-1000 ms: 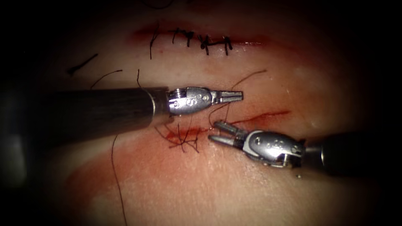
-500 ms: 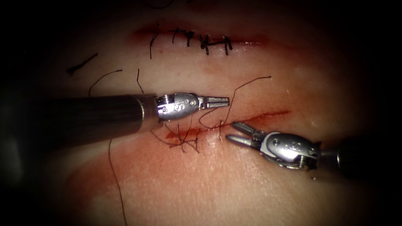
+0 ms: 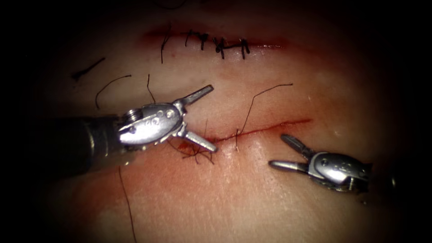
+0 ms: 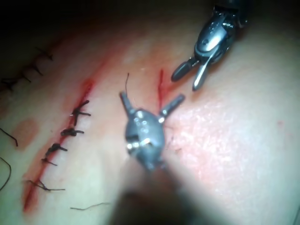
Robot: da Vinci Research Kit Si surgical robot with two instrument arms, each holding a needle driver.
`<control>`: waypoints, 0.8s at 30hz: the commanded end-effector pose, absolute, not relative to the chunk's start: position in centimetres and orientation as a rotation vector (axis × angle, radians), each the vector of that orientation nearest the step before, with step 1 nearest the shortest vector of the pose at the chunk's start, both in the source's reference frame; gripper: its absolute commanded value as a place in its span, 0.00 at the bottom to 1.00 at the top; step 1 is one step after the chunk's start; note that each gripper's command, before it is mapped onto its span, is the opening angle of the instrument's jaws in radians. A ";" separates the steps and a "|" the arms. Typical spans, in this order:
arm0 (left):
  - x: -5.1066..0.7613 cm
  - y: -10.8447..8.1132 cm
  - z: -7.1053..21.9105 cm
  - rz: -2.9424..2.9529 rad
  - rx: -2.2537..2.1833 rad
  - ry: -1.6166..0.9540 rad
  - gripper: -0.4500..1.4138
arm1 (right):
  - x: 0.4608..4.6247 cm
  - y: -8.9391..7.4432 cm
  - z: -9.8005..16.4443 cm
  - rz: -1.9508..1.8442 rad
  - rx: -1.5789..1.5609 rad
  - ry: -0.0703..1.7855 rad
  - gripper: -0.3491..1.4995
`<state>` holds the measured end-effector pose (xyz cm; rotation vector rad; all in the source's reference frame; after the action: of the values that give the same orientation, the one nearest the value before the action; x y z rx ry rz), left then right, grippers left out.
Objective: Wound Closure
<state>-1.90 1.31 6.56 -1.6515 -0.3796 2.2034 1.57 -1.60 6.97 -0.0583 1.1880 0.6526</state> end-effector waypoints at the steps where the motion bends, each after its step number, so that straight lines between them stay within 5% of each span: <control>1: -1.96 1.3 6.6 2.204 -1.650 -0.376 0.87 | 1.58 -1.7 7.0 0.655 -0.053 1.188 0.86; 16: -1.78 1.0 7.0 2.326 -1.380 -0.219 0.85 | 1.65 -2.0 7.0 0.636 -0.055 1.161 0.86; 24: -1.67 0.5 6.9 2.196 -1.748 -0.280 0.74 | 1.72 -2.0 6.8 0.558 0.031 1.144 0.87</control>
<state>-1.61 0.49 6.85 -1.7674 -0.2902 2.1940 1.66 -1.94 6.80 0.0274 1.1376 0.5561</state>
